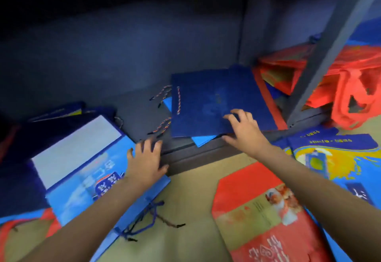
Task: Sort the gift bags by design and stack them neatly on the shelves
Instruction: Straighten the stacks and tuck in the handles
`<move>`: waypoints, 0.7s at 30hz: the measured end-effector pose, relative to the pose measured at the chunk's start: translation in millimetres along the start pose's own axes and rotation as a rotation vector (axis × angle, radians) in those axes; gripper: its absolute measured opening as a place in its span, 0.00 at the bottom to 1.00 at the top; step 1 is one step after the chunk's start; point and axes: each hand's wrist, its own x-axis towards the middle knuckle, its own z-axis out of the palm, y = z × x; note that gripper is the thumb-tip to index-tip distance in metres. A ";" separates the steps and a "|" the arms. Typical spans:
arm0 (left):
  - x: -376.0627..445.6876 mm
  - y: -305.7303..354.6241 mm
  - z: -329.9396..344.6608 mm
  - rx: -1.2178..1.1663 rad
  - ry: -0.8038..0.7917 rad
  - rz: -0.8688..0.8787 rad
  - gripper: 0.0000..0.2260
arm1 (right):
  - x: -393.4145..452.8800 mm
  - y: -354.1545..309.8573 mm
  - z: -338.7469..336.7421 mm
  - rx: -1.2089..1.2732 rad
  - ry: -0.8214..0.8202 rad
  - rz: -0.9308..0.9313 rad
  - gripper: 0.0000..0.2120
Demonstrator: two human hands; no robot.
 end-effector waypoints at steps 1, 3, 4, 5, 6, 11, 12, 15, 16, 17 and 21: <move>-12.3 -16.5 11.9 -0.015 -0.004 0.021 0.33 | 6.0 -16.6 7.2 0.076 -0.001 -0.028 0.28; -38.8 -50.7 29.3 0.001 -0.031 0.034 0.33 | 12.5 -55.8 23.7 0.189 -0.054 -0.103 0.27; -52.0 -65.5 33.5 -0.012 -0.064 0.024 0.33 | 14.6 -75.6 30.9 0.202 -0.085 -0.137 0.27; -62.9 -77.5 35.3 -0.053 -0.109 -0.011 0.35 | 15.8 -94.9 38.1 0.193 -0.112 -0.171 0.27; -70.7 -86.6 36.1 -0.110 -0.153 -0.071 0.41 | 16.7 -113.0 45.8 0.186 -0.129 -0.211 0.26; -95.5 -93.9 49.2 -0.120 -0.389 -0.123 0.56 | 0.8 -182.7 76.4 0.193 -0.274 -0.223 0.29; -95.7 -92.6 51.2 -0.112 -0.381 -0.110 0.56 | -1.3 -188.0 79.2 0.177 -0.274 -0.182 0.29; -94.6 -91.8 55.8 -0.144 -0.280 -0.084 0.53 | 3.0 -189.9 73.7 0.207 -0.243 -0.086 0.27; -94.8 -91.1 58.0 -0.143 -0.197 -0.056 0.53 | 4.6 -187.9 70.5 0.220 -0.242 -0.068 0.26; -94.4 -90.0 59.6 -0.137 -0.108 -0.033 0.53 | 4.4 -186.9 68.7 0.218 -0.240 -0.064 0.24; -96.8 -82.6 56.1 -0.109 -0.286 -0.065 0.53 | -15.7 -188.6 81.5 0.277 -0.297 -0.005 0.23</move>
